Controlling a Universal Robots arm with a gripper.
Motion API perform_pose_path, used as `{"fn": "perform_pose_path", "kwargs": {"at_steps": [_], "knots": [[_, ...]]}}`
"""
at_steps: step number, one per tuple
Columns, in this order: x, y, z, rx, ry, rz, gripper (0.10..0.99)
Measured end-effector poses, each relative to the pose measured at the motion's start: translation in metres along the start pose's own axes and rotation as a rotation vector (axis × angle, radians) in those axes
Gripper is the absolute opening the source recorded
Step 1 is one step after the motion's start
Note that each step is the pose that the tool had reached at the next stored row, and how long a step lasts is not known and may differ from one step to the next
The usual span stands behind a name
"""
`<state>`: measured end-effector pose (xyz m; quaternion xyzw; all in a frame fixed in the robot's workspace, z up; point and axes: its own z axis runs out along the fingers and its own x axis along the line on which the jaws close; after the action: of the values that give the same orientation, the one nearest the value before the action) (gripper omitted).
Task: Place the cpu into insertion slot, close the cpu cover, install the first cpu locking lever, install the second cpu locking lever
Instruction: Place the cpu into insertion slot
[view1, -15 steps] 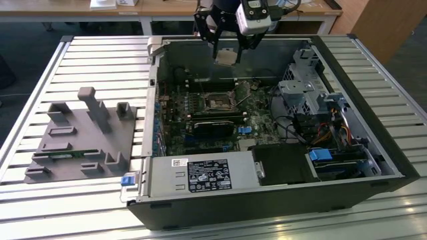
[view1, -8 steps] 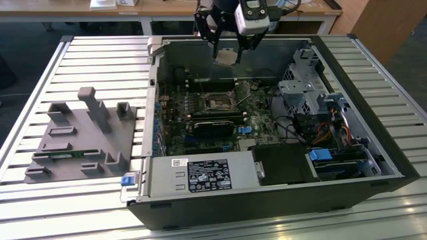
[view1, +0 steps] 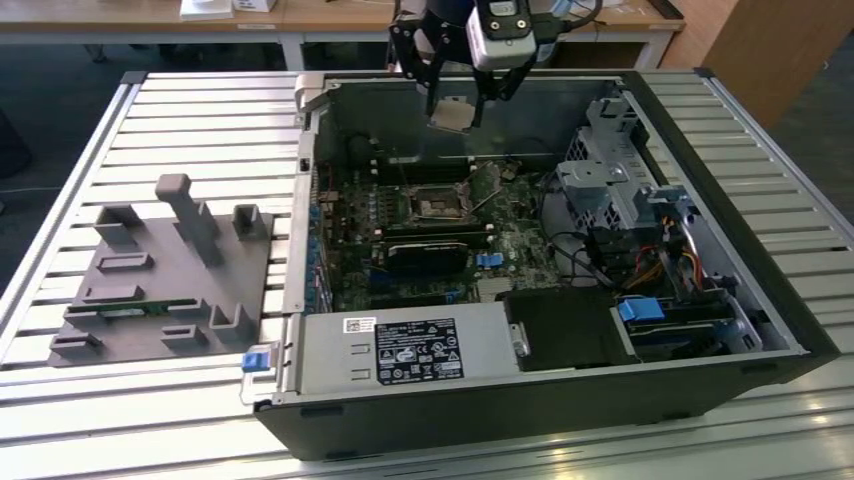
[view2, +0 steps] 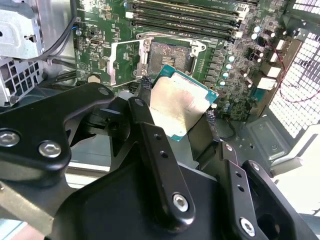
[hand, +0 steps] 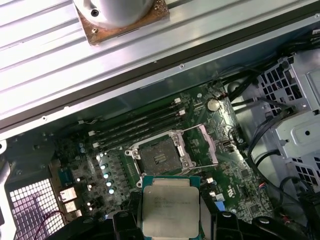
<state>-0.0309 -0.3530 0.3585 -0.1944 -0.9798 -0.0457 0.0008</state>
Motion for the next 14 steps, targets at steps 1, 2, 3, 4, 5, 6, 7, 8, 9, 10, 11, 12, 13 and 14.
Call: {"fn": "perform_pose_path", "kwargs": {"at_steps": [1, 2, 3, 4, 5, 6, 7, 8, 9, 10, 11, 12, 13, 14], "knots": [[0.0, 0.0, 0.0, 0.0, -0.0005, 0.005, 0.541], [0.0, 0.0, 0.0, 0.0, -0.0009, 0.01, 0.541], [0.0, 0.0, 0.0, 0.0, -0.0014, 0.015, 0.541], [0.0, 0.0, 0.0001, 0.0, -0.0018, 0.021, 0.541], [0.0, 0.0, 0.0001, -0.001, -0.0022, 0.025, 0.541], [0.0, 0.0, 0.0001, -0.001, -0.0027, 0.03, 0.541], [0.0, 0.0, 0.0001, -0.001, -0.0032, 0.035, 0.541], [0.0, 0.0, 0.0001, -0.001, -0.0036, 0.04, 0.541], [0.0, 0.0, 0.0001, -0.001, -0.004, 0.045, 0.541], [0.0, 0.0, 0.0001, -0.001, -0.0044, 0.049, 0.541], [0.0, 0.0, 0.0001, -0.001, -0.0048, 0.053, 0.541], [0.0, 0.0, 0.0001, -0.001, -0.0051, 0.057, 0.541], [0.0, 0.0, 0.0001, -0.001, -0.0055, 0.061, 0.541], [0.0, 0.0, 0.0002, -0.001, -0.0059, 0.066, 0.541]]}}
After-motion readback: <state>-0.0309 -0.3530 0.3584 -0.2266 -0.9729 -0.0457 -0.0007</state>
